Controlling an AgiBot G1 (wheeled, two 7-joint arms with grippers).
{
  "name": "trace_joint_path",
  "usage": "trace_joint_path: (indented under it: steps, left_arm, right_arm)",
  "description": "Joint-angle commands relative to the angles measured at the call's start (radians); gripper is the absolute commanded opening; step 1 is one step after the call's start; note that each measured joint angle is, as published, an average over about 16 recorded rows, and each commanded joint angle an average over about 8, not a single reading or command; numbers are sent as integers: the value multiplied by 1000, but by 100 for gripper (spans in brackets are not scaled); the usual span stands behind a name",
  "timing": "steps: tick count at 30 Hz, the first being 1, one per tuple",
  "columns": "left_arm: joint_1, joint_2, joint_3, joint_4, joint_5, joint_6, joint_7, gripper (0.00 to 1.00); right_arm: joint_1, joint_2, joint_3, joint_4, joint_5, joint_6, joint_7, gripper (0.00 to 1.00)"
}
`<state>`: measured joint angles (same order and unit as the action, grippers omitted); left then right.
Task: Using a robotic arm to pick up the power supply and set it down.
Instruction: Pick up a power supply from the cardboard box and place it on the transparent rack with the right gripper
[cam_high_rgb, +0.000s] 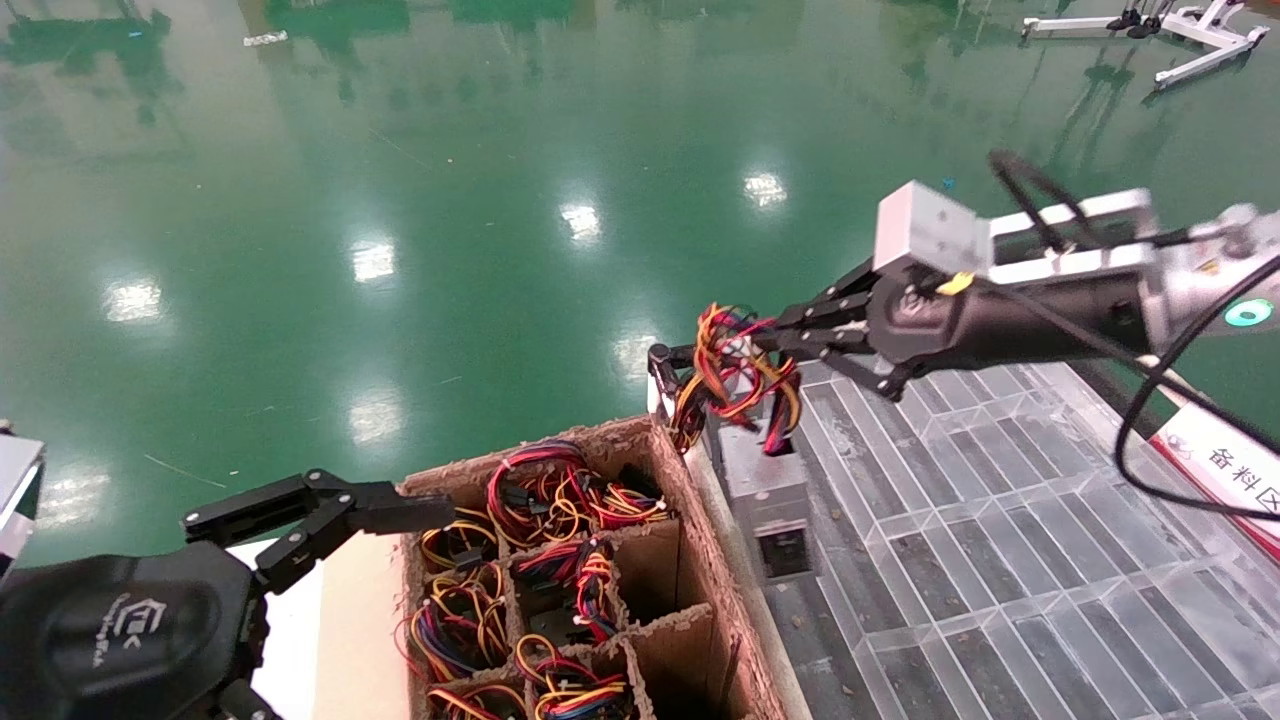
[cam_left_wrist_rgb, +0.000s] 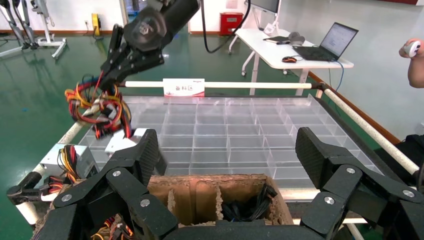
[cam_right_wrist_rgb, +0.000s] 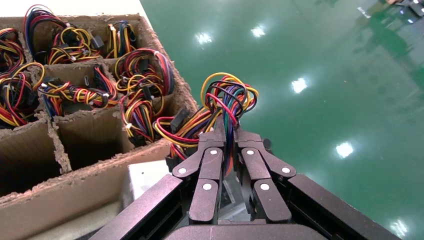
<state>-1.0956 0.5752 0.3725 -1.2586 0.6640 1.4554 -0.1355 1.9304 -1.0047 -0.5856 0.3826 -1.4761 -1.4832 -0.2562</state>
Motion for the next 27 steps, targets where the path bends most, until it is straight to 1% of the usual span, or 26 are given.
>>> trace_joint_path:
  steps: [1, 10, 18, 22, 27]
  left_arm:
    - [0, 0, 0, 0, 0, 0, 0, 100]
    - [0, 0, 0, 0, 0, 0, 0, 100]
    - [0, 0, 0, 0, 0, 0, 0, 100]
    - [0, 0, 0, 0, 0, 0, 0, 100]
    - [0, 0, 0, 0, 0, 0, 0, 100]
  right_arm:
    - [-4, -15, -2, -32, 0, 2, -23, 0]
    - [-1, -80, 0, -166, 2, 47, -108, 0]
    - [-3, -112, 11, -264, 15, 103, -174, 0]
    - [-12, -120, 18, -302, 24, 159, -203, 0]
    - [-31, -124, 28, -338, 35, 266, -231, 0]
